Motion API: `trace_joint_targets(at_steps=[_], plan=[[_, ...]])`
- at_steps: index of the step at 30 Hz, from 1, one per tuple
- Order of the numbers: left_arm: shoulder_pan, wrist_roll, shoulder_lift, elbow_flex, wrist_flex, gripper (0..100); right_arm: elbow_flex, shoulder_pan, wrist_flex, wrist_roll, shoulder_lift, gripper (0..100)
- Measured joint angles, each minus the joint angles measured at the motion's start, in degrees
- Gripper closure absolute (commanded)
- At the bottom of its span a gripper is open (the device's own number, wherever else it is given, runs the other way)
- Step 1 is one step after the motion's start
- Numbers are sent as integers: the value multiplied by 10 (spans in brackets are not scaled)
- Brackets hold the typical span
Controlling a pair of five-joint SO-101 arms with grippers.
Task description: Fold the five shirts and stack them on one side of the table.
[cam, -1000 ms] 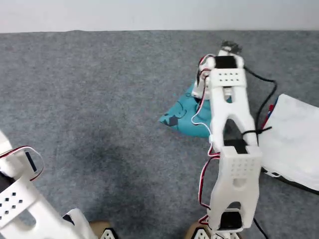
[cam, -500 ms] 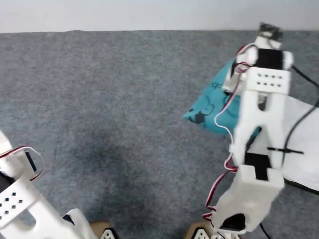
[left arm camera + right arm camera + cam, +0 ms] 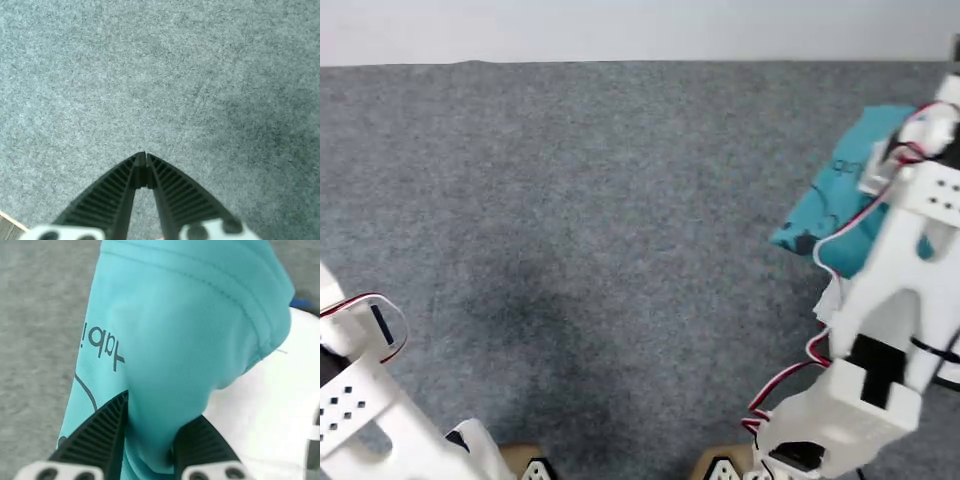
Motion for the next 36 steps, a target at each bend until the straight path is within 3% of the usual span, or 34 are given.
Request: trace_joint_targets(at_steps=[9,30,32,36], plan=[[0,0,0,0,-1,995,156,54,-15,48,-1,990],[0,0,0,0,-1,995,165,170,-124,142,40,983],[0,0,0,0,-1,995,165,172,-124,142,45,926],[0,0,0,0,-1,995,165,174,-124,142,45,719]])
